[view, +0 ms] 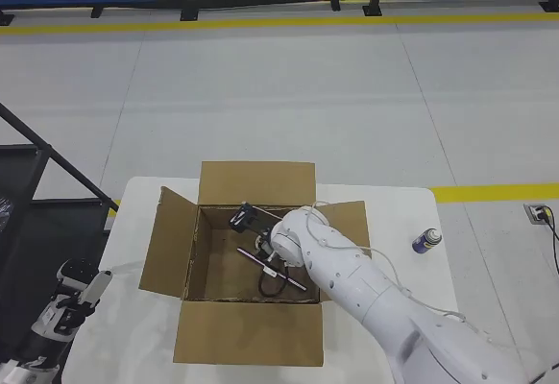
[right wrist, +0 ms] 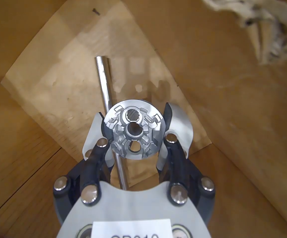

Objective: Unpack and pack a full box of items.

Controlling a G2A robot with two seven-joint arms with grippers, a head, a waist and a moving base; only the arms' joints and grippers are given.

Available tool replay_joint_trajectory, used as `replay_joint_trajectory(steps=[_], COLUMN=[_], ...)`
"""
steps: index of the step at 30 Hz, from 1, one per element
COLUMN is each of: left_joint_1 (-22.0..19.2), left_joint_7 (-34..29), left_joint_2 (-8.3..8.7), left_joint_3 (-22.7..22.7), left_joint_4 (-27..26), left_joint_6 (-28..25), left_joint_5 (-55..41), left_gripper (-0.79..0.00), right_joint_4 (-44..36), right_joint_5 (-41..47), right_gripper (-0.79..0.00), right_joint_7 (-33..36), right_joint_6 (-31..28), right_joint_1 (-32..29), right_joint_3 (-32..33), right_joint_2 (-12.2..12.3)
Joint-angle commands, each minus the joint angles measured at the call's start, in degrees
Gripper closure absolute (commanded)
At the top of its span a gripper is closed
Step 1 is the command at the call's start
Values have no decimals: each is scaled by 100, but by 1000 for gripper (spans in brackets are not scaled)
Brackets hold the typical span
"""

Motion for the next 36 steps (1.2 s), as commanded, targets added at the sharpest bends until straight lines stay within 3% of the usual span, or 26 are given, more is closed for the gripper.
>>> replay_joint_trajectory(steps=[1, 4, 5, 8, 9, 12, 14, 19, 22, 29, 36], left_joint_1=[0, 0, 0, 0, 0, 0, 0, 0, 0, 0, 0], left_joint_7=[0, 0, 0, 0, 0, 0, 0, 0, 0, 0, 0], left_joint_2=[0, 0, 0, 0, 0, 0, 0, 0, 0, 0, 0], left_joint_3=[0, 0, 0, 0, 0, 0, 0, 0, 0, 0, 0], left_joint_4=[0, 0, 0, 0, 0, 0, 0, 0, 0, 0, 0], left_joint_6=[0, 0, 0, 0, 0, 0, 0, 0, 0, 0, 0], left_joint_5=[0, 0, 0, 0, 0, 0, 0, 0, 0, 0, 0], left_gripper=[-785, -785, -785, -785, -785, -785, -785, -785, -785, -785, -785], right_joint_4=[163, 350, 394, 490, 499, 543, 565, 432, 206, -826, -3086], right_joint_5=[-10, -44, -47, -96, -113, -174, -234, -394, -495, -926, -1618], right_gripper=[-336, -388, -449, -517, -576, -622, -696, -714, -785, -785, -785], right_joint_7=[-29, -51, -54, -71, -89, -109, -100, -107, -141, -103, 603], right_joint_6=[-19, -72, -105, -163, -207, -261, -262, -410, -619, -852, -719], right_joint_1=[17, 46, 54, 100, 113, 152, 171, 209, 202, 67, -646], right_joint_3=[-13, -30, -31, -37, -38, -31, -30, -16, 16, 252, 1136], right_joint_2=[-87, -192, -225, -309, -333, -386, -411, -432, -386, -28, 760])
